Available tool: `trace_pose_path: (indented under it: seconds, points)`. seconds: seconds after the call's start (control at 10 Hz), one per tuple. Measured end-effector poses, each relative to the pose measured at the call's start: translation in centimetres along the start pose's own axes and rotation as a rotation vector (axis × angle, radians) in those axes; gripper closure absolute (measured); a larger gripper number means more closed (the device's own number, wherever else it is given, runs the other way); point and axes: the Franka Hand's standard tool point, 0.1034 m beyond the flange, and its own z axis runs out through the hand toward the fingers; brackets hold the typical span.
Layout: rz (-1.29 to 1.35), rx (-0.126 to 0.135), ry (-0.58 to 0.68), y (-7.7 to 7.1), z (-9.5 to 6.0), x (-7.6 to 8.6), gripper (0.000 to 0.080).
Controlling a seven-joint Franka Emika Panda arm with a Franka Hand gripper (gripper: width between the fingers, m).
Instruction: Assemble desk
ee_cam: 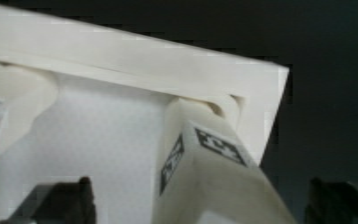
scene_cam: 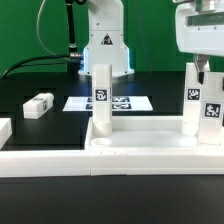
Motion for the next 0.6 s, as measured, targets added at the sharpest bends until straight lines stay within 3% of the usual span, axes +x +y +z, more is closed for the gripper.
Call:
trace_pose_path:
  seconds: [0.1,0.3,0.6]
  points:
    - [-0.069,0.015,0.008,0.2,0.3,-0.5,0.0162]
    - [-0.164,0.013,0.009,0.2,0.3,-0.2,0.0153]
    - [-0.628,-0.005,0.05,0.1,0.4,1.6,0.0151]
